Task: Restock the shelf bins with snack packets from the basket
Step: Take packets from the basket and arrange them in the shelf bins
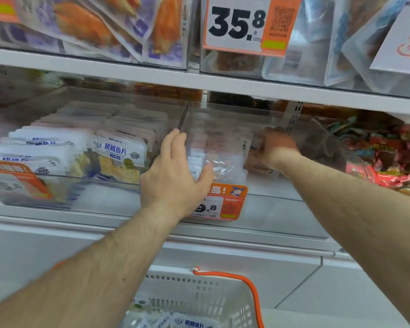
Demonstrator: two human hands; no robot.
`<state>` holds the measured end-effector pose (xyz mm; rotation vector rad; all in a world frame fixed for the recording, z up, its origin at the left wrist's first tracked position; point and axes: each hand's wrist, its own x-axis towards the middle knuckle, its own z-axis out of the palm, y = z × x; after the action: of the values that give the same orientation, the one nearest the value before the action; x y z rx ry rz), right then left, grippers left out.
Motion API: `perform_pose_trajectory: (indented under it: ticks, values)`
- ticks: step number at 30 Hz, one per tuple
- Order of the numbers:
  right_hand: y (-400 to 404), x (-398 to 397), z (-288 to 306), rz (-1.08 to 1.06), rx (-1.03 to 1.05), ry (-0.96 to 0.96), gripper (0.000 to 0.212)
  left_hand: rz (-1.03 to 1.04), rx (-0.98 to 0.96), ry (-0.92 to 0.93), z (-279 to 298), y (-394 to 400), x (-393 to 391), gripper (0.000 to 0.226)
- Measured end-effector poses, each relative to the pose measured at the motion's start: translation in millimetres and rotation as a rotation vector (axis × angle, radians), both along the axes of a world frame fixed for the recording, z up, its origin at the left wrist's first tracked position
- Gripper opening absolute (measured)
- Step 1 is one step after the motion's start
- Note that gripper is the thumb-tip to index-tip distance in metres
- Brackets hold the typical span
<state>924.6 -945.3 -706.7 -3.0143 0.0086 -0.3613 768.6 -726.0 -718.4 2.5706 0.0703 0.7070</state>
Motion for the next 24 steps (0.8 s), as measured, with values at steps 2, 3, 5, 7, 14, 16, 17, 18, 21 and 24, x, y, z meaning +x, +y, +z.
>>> perform_pose_trajectory:
  ticks: [2,3,5,7,14,16,17,18,21,24]
  values:
    - [1.1,1.5,-0.5,0.022,0.011,-0.008,0.042,-0.001,0.000,0.003,0.0,0.0,0.1,0.078]
    - [0.8,2.2,-0.6,0.033,0.008,-0.011,0.044,-0.003,0.001,0.005,0.0,0.1,0.0,0.078]
    - [-0.7,2.2,0.8,0.047,0.013,-0.004,0.046,-0.008,0.009,0.011,0.3,0.7,-0.1,0.078]
    - [-2.4,0.8,2.2,0.041,0.003,0.003,0.046,-0.010,0.015,0.014,0.2,1.4,-0.2,0.078]
    - [-4.4,-22.1,15.9,-0.038,-0.080,-0.082,0.046,-0.021,0.016,0.025,1.1,2.7,-0.4,0.076]
    - [-0.9,-33.3,18.5,-0.020,-0.027,-0.101,0.048,-0.031,0.013,0.037,2.7,3.0,-1.6,0.076]
    - [2.2,-40.1,19.6,-0.002,0.020,-0.125,0.048,-0.039,0.012,0.050,3.6,3.2,-2.2,0.076]
    - [6.3,-48.3,21.5,0.016,0.078,-0.146,0.046,-0.049,0.010,0.063,5.0,3.7,-2.6,0.075]
    - [24.1,-78.3,30.9,0.058,0.210,-0.192,0.034,-0.100,-0.047,0.104,11.1,7.4,-2.8,0.073]
    - [46.2,-114.6,38.4,0.122,0.335,-0.259,0.017,-0.204,-0.191,0.131,20.7,15.3,-5.3,0.071]
